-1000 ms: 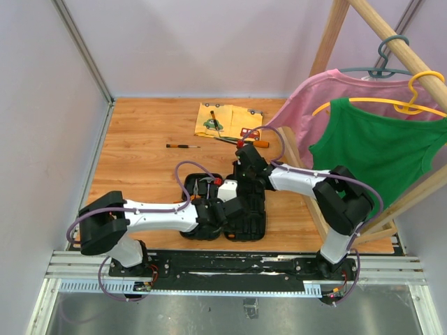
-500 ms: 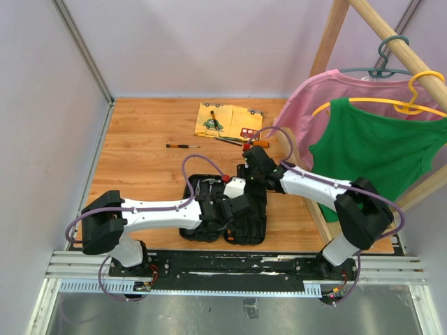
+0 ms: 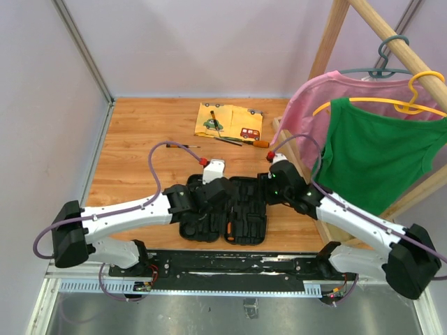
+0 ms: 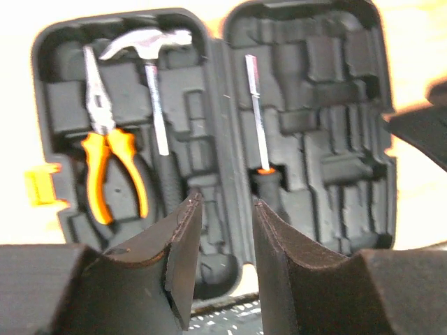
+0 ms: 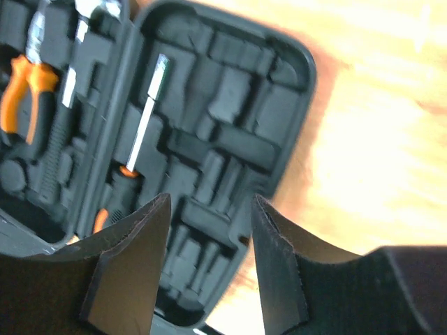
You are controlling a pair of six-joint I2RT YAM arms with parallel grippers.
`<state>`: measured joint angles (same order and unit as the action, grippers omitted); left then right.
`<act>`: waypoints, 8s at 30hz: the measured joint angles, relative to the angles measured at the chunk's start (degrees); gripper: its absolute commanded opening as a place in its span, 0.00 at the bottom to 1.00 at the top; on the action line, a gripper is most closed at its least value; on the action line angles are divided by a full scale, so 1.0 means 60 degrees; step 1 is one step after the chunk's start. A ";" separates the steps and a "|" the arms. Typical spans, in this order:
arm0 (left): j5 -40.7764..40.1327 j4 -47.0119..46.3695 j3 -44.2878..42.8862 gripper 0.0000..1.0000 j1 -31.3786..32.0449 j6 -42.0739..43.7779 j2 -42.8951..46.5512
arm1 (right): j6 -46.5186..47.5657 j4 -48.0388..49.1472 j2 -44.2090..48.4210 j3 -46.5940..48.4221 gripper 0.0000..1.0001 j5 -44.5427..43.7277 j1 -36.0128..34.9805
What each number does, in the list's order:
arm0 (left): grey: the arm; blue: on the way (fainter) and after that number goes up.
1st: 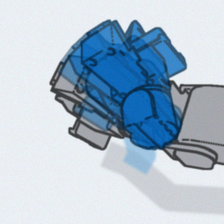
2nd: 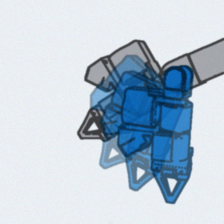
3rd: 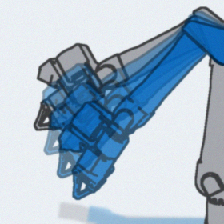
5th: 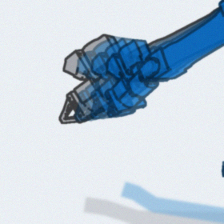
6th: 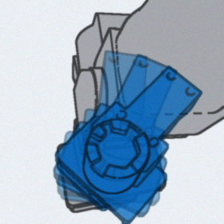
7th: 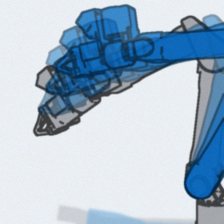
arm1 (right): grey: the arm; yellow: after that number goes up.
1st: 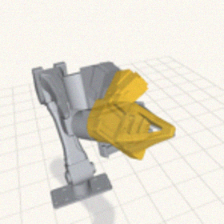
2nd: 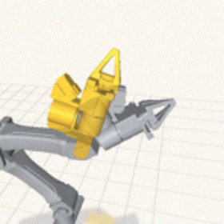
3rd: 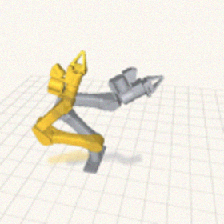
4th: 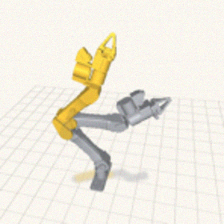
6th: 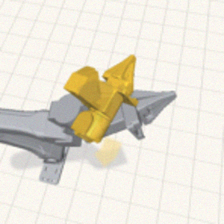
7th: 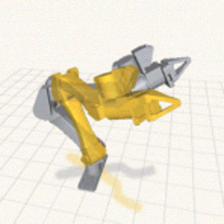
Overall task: Sort the tools into containers
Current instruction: Move the storage box to the center of the board, then pick up the screwdriver from the center of the board, then place the screwdriver in the storage box.
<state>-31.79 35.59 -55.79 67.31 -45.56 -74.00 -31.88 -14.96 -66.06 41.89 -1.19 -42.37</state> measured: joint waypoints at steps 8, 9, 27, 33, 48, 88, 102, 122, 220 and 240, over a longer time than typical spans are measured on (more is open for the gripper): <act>-0.0157 -0.0102 0.0692 0.43 -0.1319 0.0787 0.0747 | -0.0419 -0.0761 0.1887 -0.1840 0.53 -0.0237 0.0000; -0.0157 -0.0131 0.0780 0.43 -0.1439 0.0838 0.0867 | -0.0557 -0.0820 0.2131 -0.2051 0.53 -0.0211 0.0000; -0.0164 0.0233 0.2721 0.46 -0.1942 0.0171 0.3406 | -0.2171 0.1800 0.1297 -0.3617 0.54 0.1497 0.0168; -0.0291 0.0342 0.2871 0.51 -0.1949 -0.0044 0.4870 | -0.1727 0.2521 -0.0295 -0.2885 0.54 0.2211 0.0430; -0.1096 0.0765 0.1293 0.56 -0.1949 0.1027 0.5133 | 0.0703 0.1016 -0.2004 0.0117 0.58 0.1628 0.0692; -0.1508 0.0761 0.1282 0.70 -0.1949 0.1883 0.4838 | 0.7759 -0.2521 -0.8754 0.9785 0.66 0.2776 0.3337; -0.1734 0.0769 0.1282 0.70 -0.1949 0.1880 0.4761 | 0.8816 -0.3894 -1.0582 1.1373 0.62 0.3056 0.3632; -0.1767 0.0769 0.1282 0.71 -0.1949 0.1880 0.4605 | 0.9486 -0.3512 -1.1224 1.1792 0.60 0.2175 0.3632; -0.1417 0.0153 0.1606 0.73 -0.1953 0.2106 0.5807 | 1.8138 -0.1741 -0.2980 0.1956 0.13 0.6393 0.0131; -0.1388 0.0153 0.1606 0.73 -0.1953 0.2146 0.5559 | 1.8713 -0.2561 -0.4051 0.2495 0.52 0.5694 -0.0127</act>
<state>-40.12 36.51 -46.15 55.59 -32.69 -40.64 80.40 -30.33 -90.37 56.86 32.97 -43.13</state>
